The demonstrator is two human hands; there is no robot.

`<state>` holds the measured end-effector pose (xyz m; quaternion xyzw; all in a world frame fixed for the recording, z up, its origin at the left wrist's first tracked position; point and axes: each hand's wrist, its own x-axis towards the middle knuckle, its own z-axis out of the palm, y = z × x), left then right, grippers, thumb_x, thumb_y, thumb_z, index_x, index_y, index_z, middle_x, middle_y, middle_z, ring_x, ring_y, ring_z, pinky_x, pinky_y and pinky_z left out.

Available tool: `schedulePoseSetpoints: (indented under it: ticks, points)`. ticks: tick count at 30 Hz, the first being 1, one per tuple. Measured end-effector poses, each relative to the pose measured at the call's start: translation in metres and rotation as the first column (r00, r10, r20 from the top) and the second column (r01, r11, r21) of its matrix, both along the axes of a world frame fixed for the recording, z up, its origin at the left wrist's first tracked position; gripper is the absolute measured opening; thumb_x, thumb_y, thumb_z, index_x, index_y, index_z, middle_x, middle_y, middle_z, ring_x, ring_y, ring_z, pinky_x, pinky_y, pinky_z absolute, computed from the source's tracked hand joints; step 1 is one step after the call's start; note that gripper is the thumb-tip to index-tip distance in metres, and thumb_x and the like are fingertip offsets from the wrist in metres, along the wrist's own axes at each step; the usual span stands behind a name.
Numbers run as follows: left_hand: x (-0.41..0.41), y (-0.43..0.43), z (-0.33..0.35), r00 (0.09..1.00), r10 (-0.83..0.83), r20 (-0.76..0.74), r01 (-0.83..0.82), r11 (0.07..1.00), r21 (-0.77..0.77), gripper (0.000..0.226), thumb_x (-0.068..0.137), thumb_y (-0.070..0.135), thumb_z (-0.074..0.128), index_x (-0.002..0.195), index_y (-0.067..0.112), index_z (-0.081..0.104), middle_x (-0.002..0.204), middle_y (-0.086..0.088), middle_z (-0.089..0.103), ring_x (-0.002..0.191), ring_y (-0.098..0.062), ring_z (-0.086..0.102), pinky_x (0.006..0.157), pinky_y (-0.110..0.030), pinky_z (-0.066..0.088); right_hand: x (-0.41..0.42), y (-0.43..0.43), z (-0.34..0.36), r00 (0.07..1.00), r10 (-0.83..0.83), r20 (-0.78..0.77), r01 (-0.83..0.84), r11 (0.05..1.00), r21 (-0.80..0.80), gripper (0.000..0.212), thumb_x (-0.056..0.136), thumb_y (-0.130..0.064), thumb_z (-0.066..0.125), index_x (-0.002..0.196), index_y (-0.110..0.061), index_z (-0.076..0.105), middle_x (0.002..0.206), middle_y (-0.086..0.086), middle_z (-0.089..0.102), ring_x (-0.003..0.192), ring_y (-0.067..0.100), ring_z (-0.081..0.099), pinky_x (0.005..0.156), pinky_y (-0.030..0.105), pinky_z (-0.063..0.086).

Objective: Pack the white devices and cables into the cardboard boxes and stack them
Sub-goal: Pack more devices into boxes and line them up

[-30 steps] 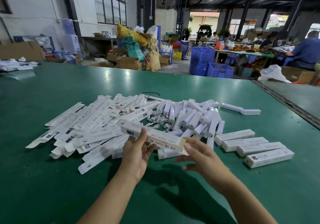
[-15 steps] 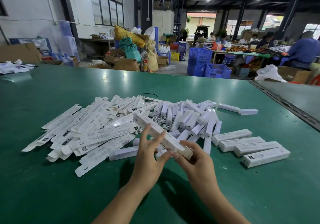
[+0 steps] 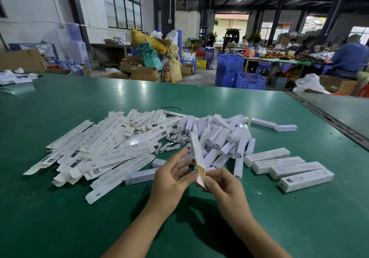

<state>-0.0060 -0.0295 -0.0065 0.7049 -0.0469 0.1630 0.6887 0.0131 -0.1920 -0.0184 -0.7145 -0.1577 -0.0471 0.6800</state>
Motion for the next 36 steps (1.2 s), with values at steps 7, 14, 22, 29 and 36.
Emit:
schedulePoseSetpoints:
  ticks: [7, 14, 22, 29, 36]
  points:
    - [0.003, 0.004, -0.002, 0.99, -0.097, -0.102, 0.092, 0.995, -0.048, 0.04, 0.085, 0.0, 0.073, 0.121, 0.019, 0.071, 0.133, 0.017, 0.063, 0.116, 0.0, 0.063, 0.094, -0.019, 0.051, 0.001, -0.004, 0.001, 1.0, 0.004, 0.008, -0.003, 0.991, -0.134, 0.015, 0.089, -0.011, 0.069, 0.096, -0.023, 0.063, 0.083, 0.001, 0.075, 0.078, 0.018, 0.07, 0.08, 0.04, 0.058]
    - [0.001, 0.001, -0.002, 0.985, -0.148, -0.094, 0.149, 0.989, 0.003, 0.035, 0.089, 0.011, 0.072, 0.121, 0.024, 0.07, 0.14, 0.025, 0.054, 0.118, -0.001, 0.062, 0.094, -0.018, 0.051, 0.0, -0.007, 0.004, 0.988, 0.037, 0.151, 0.011, 0.952, -0.307, 0.027, 0.093, -0.023, 0.064, 0.111, -0.034, 0.048, 0.073, -0.009, 0.072, 0.064, 0.007, 0.064, 0.062, 0.018, 0.048]
    - [0.001, 0.004, 0.001, 0.993, -0.097, -0.072, 0.106, 0.984, 0.14, 0.04, 0.08, 0.013, 0.082, 0.114, 0.031, 0.072, 0.132, 0.028, 0.06, 0.127, 0.005, 0.053, 0.109, -0.033, 0.046, -0.002, -0.011, 0.009, 0.955, 0.118, 0.273, 0.01, 0.904, -0.427, 0.021, 0.094, -0.022, 0.063, 0.081, -0.025, 0.047, 0.064, -0.01, 0.066, 0.053, 0.007, 0.051, 0.058, 0.028, 0.044]
    - [0.003, 0.01, 0.003, 0.999, -0.019, -0.032, 0.022, 0.996, 0.087, 0.037, 0.08, 0.009, 0.082, 0.104, 0.036, 0.075, 0.112, 0.02, 0.073, 0.109, -0.003, 0.067, 0.097, -0.021, 0.052, -0.001, -0.013, 0.015, 0.847, 0.213, 0.488, 0.086, 0.849, -0.521, 0.022, 0.078, -0.003, 0.073, 0.096, -0.015, 0.067, 0.092, -0.01, 0.067, 0.078, 0.008, 0.064, 0.07, 0.024, 0.053]
    - [-0.001, 0.009, 0.007, 0.993, -0.116, -0.023, 0.116, 0.993, -0.004, 0.038, 0.085, 0.001, 0.074, 0.107, 0.032, 0.075, 0.118, 0.019, 0.071, 0.116, 0.003, 0.062, 0.091, -0.012, 0.05, -0.002, -0.01, 0.018, 0.765, 0.143, 0.628, 0.218, 0.86, -0.461, 0.014, 0.081, -0.019, 0.079, 0.094, -0.017, 0.073, 0.12, -0.006, 0.066, 0.096, 0.002, 0.067, 0.082, 0.022, 0.055]
